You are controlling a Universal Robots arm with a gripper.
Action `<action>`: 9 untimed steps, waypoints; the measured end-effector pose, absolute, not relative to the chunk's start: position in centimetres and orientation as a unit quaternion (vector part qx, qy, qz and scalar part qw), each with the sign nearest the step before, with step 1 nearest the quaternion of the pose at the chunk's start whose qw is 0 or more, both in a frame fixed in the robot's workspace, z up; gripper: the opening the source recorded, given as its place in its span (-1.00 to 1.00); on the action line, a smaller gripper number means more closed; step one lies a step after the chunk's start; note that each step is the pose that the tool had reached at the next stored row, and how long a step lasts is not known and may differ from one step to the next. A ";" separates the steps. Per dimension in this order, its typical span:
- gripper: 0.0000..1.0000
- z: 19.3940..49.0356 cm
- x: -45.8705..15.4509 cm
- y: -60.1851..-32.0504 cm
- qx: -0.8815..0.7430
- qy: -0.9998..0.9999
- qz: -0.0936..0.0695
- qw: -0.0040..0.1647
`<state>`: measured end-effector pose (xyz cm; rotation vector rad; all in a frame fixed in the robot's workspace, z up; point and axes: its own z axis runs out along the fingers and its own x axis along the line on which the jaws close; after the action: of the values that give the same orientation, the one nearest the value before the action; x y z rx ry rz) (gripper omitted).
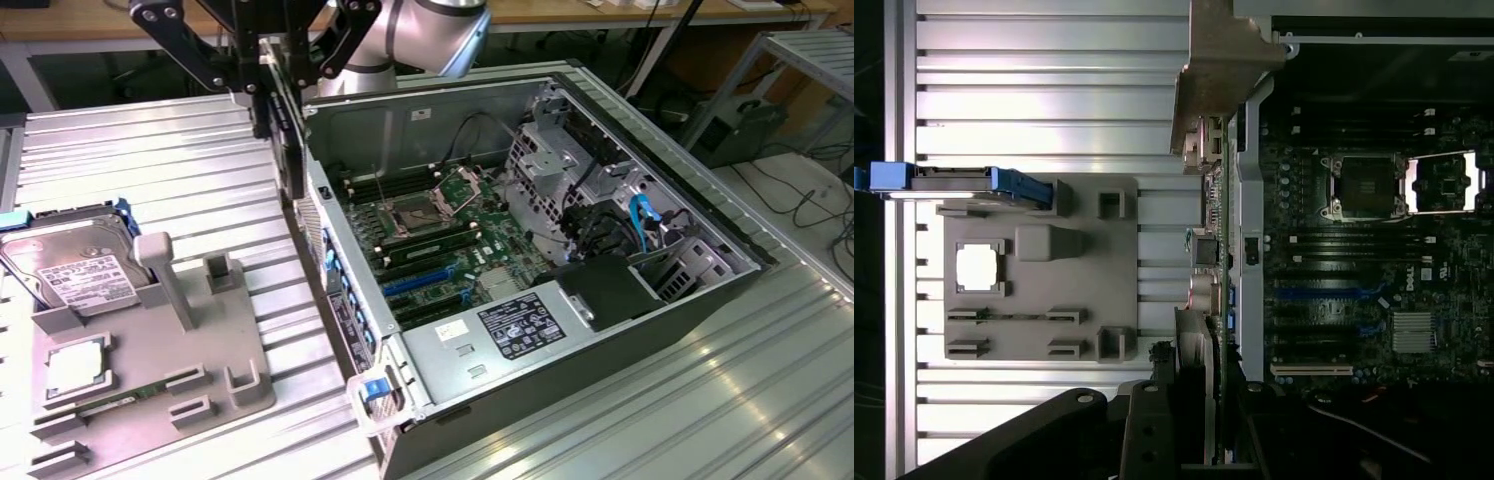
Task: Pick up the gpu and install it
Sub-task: 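Pick up the gpu and move the gpu toward the slot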
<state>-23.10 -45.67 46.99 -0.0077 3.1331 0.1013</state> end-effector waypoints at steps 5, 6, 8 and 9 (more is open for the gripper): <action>-0.45 46.9 -22.0 -45.7 -0.003 0.999 0.032 0.003; -0.45 46.9 -21.9 -45.7 -0.003 0.999 0.032 0.003; -0.45 46.9 -21.6 -45.7 -0.003 0.999 0.032 0.004; -0.45 46.9 -21.5 -45.7 -0.003 0.999 0.032 0.004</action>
<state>-21.51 -45.67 46.89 -0.0080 3.1327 0.1014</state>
